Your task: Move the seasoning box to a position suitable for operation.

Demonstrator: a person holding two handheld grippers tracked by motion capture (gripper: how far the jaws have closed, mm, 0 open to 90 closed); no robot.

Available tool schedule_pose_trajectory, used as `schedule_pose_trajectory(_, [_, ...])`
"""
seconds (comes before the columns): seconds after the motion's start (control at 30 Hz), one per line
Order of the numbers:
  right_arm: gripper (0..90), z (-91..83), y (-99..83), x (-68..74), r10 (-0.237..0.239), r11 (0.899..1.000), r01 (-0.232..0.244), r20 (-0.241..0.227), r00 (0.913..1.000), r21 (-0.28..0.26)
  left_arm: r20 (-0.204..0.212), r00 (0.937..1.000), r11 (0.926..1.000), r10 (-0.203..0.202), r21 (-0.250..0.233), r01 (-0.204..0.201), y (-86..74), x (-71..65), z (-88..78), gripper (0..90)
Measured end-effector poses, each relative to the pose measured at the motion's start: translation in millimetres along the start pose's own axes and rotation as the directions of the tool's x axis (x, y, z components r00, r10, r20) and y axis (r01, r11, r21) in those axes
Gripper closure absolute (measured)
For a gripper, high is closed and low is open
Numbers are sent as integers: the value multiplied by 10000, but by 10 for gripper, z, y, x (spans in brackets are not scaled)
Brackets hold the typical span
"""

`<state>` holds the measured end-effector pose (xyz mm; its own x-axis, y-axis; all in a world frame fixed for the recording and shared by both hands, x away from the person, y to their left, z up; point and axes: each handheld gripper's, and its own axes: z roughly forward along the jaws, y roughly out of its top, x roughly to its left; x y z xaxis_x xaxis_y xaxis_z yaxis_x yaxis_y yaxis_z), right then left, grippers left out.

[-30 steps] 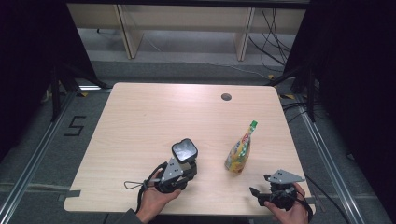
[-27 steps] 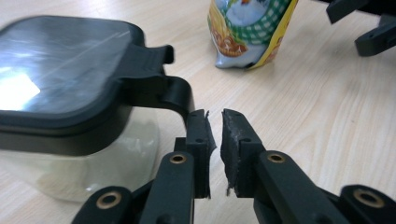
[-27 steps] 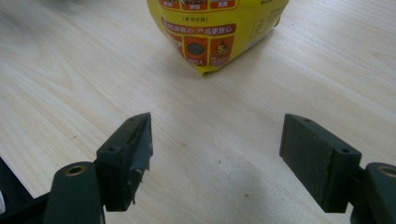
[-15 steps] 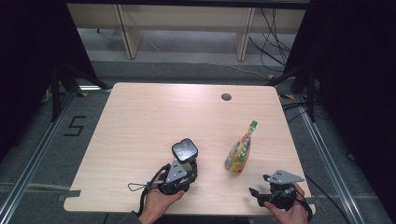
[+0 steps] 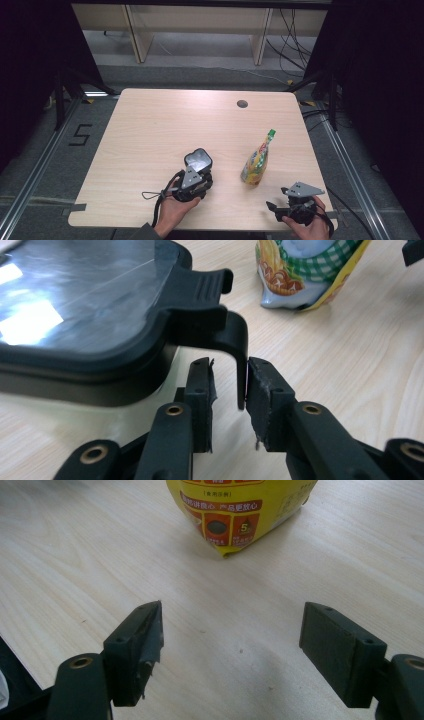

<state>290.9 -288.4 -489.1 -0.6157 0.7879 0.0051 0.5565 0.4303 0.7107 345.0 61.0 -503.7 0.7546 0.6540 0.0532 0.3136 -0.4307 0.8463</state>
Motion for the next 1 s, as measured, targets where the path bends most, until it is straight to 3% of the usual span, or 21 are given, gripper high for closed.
schedule_pose_trajectory(0.03, [266,0,0,0,-68,10000,68,51,10000,-20,95,9995,9996,294,-56,-294,17,6,50,752])
schedule_pose_trajectory(0.07, [266,0,0,0,-81,10000,81,67,9999,-13,390,9992,9999,67,-126,-62,19,-11,78,771])
schedule_pose_trajectory(0.1, [266,4,-6,-5,-185,9998,186,74,9998,-47,215,9996,9998,-197,0,197,20,-47,74,796])
schedule_pose_trajectory(0.13, [266,4,-7,-10,-235,9997,235,68,9997,-60,339,9956,9961,-870,-100,874,12,-117,92,810])
schedule_pose_trajectory(0.17, [266,-1,-2,0,-74,10000,74,48,10000,-14,174,9962,9963,-859,-10,859,12,-125,75,810])
schedule_pose_trajectory(0.2, [266,-2,-1,2,-75,10000,75,48,10000,-13,270,9965,9969,-789,-25,790,11,-98,63,816])
schedule_pose_trajectory(0.23, [266,-3,-3,9,-20,10000,20,32,10000,-2,421,9930,9939,-1104,23,1104,8,-90,47,822])
schedule_pose_trajectory(0.33, [266,1,-9,0,-183,9998,183,31,9998,-44,544,9924,9939,-1104,27,1105,-9,-58,8,823])
schedule_pose_trajectory(0.37, [266,2,-8,-3,-190,9998,190,47,9998,-46,645,9951,9971,-753,161,744,-36,-12,-53,814])
schedule_pose_trajectory(0.47, [266,7,-8,-19,-398,9992,398,-9,9992,-96,948,9896,9940,-1085,212,1069,-92,31,-133,807])
schedule_pose_trajectory(0.5, [266,4,-11,-3,-178,9998,178,9,9998,-58,857,9912,9949,-1009,164,999,-126,61,-187,805])
schedule_pose_trajectory(0.57, [266,6,-9,1,-166,9998,166,28,9999,-73,800,9925,9957,-920,214,906,-149,83,-219,796])
schedule_pose_trajectory(0.63, [266,8,-4,-11,-412,9991,412,-15,9992,-76,838,9945,9973,-627,431,592,-182,136,-312,791])
schedule_pose_trajectory(0.67, [266,7,-3,-12,-442,9990,442,-37,9990,-28,885,9908,9946,-1025,255,1006,-206,133,-333,787])
schedule_pose_trajectory(0.73, [266,7,-2,-14,-475,9989,475,-14,9989,-33,841,9918,9948,-962,404,930,-264,217,-442,776])
schedule_pose_trajectory(0.83, [266,10,-4,-14,-427,9991,427,-63,9991,-26,788,9897,9925,-1194,358,1169,-325,279,-522,769])
schedule_pose_trajectory(0.87, [266,10,-4,-10,-325,9995,325,-61,9995,-52,620,9937,9948,-929,472,900,-365,354,-599,760])
schedule_pose_trajectory(0.97, [266,11,-5,-14,-350,9994,350,-116,9993,18,289,9938,9931,-1073,501,1058,-433,439,-702,749])
schedule_pose_trajectory(1.0, [266,8,-4,-14,-382,9993,382,-50,9993,-9,259,9952,9946,-941,468,928,-450,476,-733,747])
